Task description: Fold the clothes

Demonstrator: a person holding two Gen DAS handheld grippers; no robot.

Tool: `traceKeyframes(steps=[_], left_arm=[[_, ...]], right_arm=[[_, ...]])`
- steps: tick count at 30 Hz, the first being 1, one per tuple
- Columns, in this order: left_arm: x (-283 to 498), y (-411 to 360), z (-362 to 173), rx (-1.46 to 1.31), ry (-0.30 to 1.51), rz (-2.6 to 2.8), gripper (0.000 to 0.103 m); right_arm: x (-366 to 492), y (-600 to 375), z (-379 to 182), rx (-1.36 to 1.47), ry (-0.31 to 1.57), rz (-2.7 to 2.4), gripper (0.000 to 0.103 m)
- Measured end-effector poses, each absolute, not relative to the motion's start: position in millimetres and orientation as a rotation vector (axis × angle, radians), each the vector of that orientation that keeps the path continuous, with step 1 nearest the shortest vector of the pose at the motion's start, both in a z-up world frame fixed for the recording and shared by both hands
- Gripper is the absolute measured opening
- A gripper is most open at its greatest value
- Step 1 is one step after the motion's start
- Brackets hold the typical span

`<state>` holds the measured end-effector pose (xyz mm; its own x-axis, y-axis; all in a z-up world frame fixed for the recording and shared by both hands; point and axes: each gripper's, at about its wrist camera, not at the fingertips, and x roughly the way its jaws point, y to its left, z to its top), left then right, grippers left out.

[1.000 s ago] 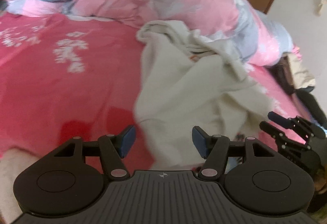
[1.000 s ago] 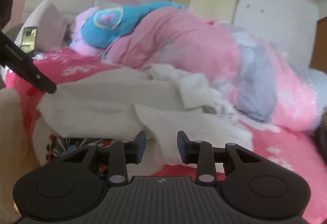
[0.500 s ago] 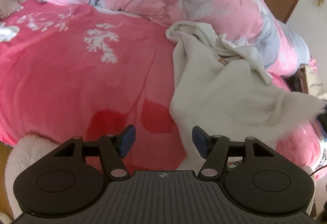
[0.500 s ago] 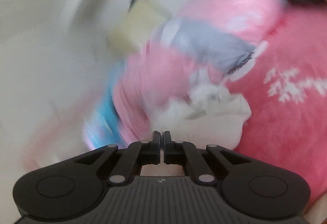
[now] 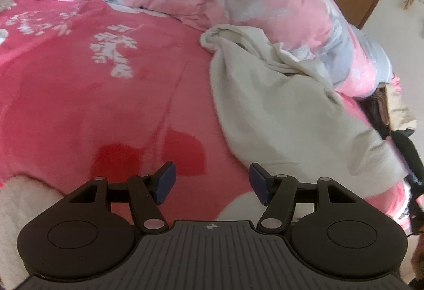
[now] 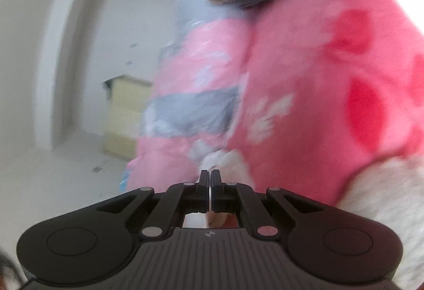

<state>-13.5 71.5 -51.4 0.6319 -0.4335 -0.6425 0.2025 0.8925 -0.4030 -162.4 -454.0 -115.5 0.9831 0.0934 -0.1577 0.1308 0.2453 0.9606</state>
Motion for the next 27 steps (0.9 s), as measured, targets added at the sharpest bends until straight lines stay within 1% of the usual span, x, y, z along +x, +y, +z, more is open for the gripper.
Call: traceKeyframes(steps=[4, 5, 6, 7, 8, 9, 10, 11, 12, 13, 15, 20, 23, 25, 27], left_arm=[[-12, 59, -53, -0.304, 0.817, -0.411, 0.061], [-11, 56, -54, -0.301, 0.818, -0.418, 0.061], [-9, 54, -55, -0.301, 0.821, -0.425, 0.061], [-7, 52, -56, -0.302, 0.823, -0.429, 0.061], [-4, 50, -56, -0.304, 0.825, -0.432, 0.061], [-1, 48, -56, -0.303, 0.822, -0.437, 0.061], [2, 46, -56, -0.302, 0.818, -0.441, 0.061], [4, 44, -56, -0.297, 0.813, -0.439, 0.061], [7, 42, -55, -0.290, 0.811, -0.432, 0.061], [10, 40, -55, -0.284, 0.811, -0.423, 0.061], [13, 38, -56, -0.290, 0.809, -0.417, 0.061], [14, 45, -56, -0.326, 0.807, -0.413, 0.061], [12, 56, -55, -0.352, 0.798, -0.392, 0.061], [11, 61, -54, -0.359, 0.786, -0.388, 0.061], [10, 67, -53, -0.365, 0.773, -0.386, 0.061]], right_arm=[[-176, -467, -119, 1.337, 0.200, -0.104, 0.003], [-180, -466, -114, 1.301, 0.199, -0.108, 0.004], [-184, -465, -108, 1.265, 0.197, -0.113, 0.007], [-184, -463, -102, 1.231, 0.203, -0.114, 0.013], [-185, -461, -97, 1.197, 0.209, -0.114, 0.017], [-182, -458, -89, 1.161, 0.222, -0.104, 0.025], [-180, -454, -82, 1.125, 0.234, -0.093, 0.028], [-174, -449, -75, 1.087, 0.246, -0.076, 0.029], [-164, -439, -68, 1.032, 0.274, -0.056, 0.032], [-154, -429, -61, 0.977, 0.302, -0.037, 0.038], [-135, -409, -48, 0.865, 0.357, 0.001, 0.042], [-88, -333, -27, 0.542, 0.480, 0.151, 0.044], [-73, -262, -24, 0.264, 0.530, 0.308, 0.048], [-72, -215, -30, 0.081, 0.535, 0.398, 0.054], [-75, -172, -40, -0.077, 0.537, 0.489, 0.055]])
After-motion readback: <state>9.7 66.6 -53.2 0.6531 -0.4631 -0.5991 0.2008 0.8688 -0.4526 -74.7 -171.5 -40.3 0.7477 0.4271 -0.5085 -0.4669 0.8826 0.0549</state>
